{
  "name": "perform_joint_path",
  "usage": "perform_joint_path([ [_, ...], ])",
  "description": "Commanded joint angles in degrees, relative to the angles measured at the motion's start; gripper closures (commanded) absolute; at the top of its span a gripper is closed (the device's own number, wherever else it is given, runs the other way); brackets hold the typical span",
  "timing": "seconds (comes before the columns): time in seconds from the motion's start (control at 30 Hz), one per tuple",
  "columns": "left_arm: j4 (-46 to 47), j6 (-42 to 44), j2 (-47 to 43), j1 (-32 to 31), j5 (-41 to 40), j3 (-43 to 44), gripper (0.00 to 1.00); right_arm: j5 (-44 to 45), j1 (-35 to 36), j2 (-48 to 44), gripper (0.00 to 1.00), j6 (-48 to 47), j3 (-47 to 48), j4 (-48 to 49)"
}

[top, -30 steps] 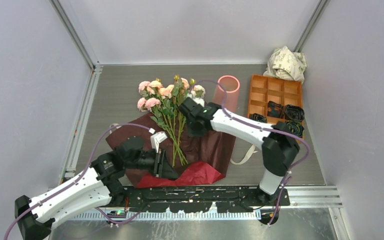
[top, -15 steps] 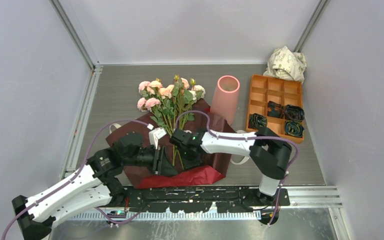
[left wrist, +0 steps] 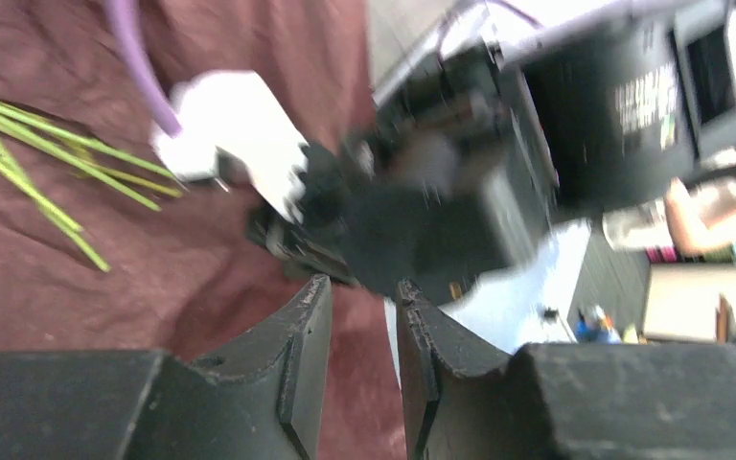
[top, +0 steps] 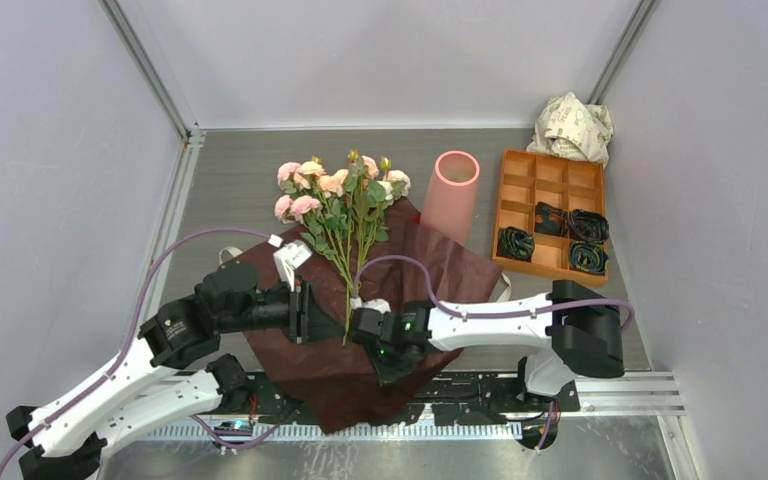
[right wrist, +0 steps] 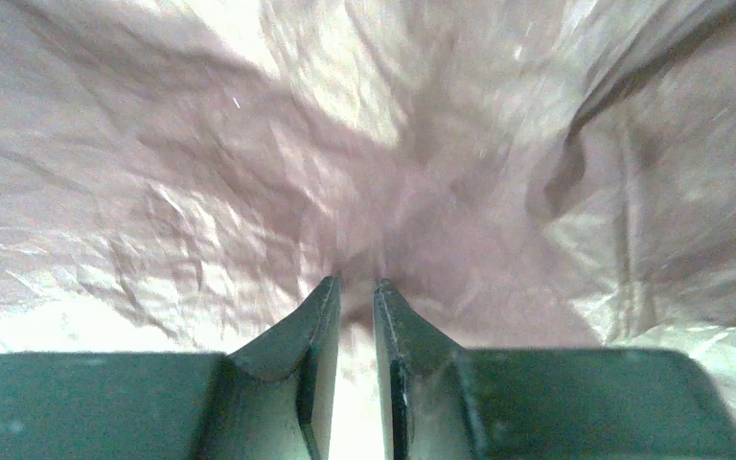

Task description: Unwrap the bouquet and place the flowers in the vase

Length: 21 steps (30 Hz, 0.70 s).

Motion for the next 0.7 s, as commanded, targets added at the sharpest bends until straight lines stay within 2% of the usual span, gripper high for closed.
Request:
perform_joint_path([
  [0.0,3.05,-0.75,-1.34,1.12,-13.21,0.78,0.68,0.59,5.12,0.31,0.75,4.52,-2.75,1.69],
  [0.27,-2.88,-3.49,-1.80,1.14,-25.42,0.78,0.67,3.46,7.43,0.17,0.73,7.18,-5.13,0.01],
  [0.4,-5.61,-5.37,-0.45,1.12,-31.21,2.26,0.66,13.74,7.47,-0.78,0.65,4.55,3.40,-9.17],
  [0.53,-9.14,-8.54,1.22,1.12,-39.63,4.37,0.58,27.59,6.87,-0.24,0.52,1.65,15.61,-21.20],
  [0.6,-11.82,-10.38,2.90,1.12,-44.21,5.56,0.54,32.49,5.04,0.11,0.47,1.27,20.56,-25.32],
  [0.67,-14.12,-12.43,4.75,1.16,-47.92,6.76,0.51,33.82,1.12,0.20,0.46,0.39,23.17,-26.50],
])
